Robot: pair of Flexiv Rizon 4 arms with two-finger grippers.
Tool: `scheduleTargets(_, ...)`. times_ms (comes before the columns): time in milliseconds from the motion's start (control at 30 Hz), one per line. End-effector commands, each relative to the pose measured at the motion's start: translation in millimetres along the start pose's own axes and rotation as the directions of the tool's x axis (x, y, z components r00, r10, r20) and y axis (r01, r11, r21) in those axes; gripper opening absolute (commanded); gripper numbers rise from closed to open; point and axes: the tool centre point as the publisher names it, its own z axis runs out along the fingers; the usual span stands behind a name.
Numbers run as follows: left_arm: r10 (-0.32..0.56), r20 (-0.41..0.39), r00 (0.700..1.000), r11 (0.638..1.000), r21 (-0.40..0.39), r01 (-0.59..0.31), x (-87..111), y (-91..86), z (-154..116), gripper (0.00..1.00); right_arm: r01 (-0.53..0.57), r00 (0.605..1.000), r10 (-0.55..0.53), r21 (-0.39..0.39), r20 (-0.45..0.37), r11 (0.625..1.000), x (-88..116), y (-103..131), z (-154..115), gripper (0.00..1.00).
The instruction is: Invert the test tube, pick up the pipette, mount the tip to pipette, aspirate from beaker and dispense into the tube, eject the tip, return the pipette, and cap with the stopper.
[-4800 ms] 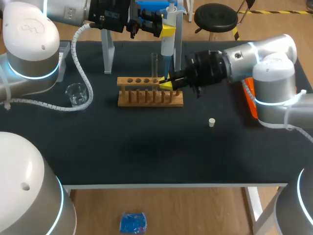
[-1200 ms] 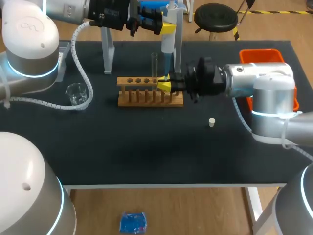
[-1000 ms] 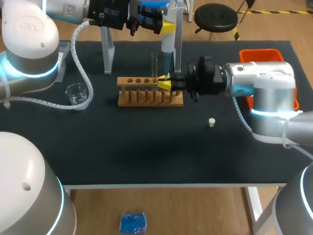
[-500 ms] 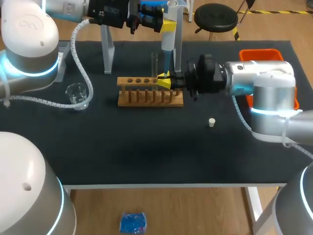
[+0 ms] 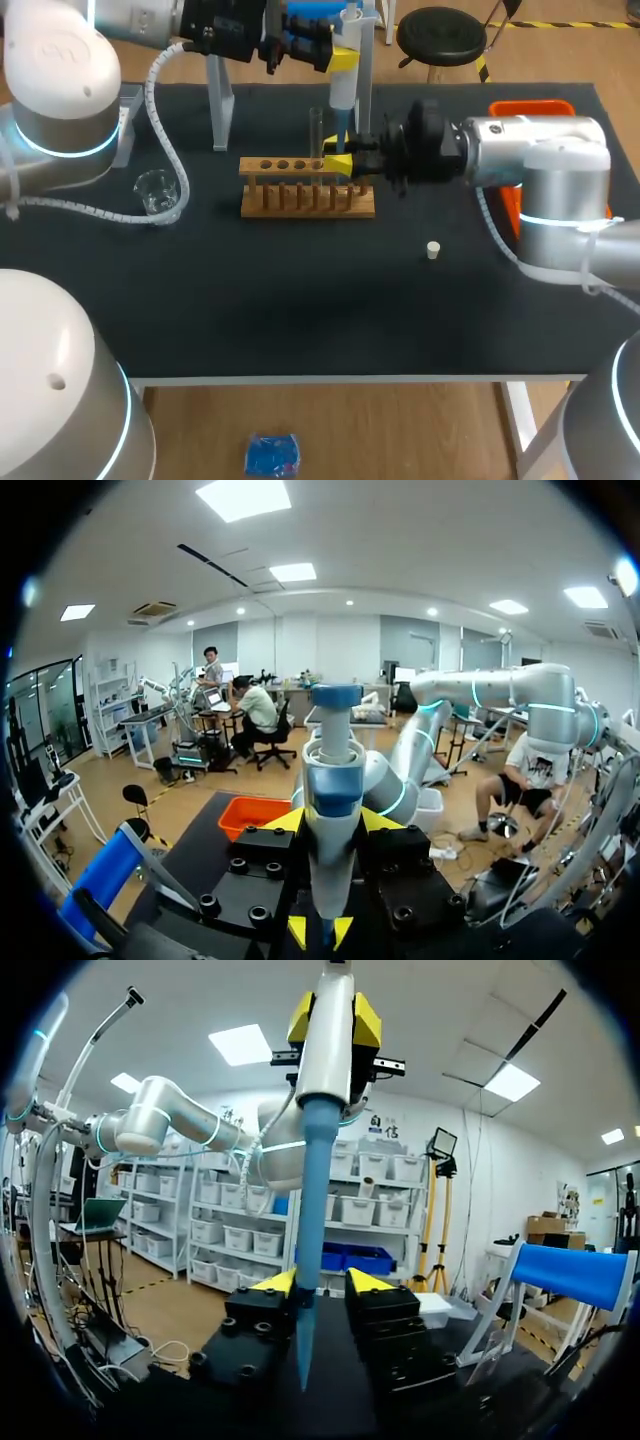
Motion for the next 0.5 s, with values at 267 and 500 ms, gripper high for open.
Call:
scheduleTargets(267,0.001,0.003,1.000,1.000,0.007,-0.001,1.6,2.3,1,0.00,-0.003,1.000,0.005,0.086,-0.021,0.996,7,-15,-19,1.00)
scheduleTargets(500,0.001,0.003,1.000,1.000,0.007,-0.001,1.6,2.3,1,0.00,-0.028,0.999,0.031,0.163,-0.019,0.986,11,-41,-40,1.00)
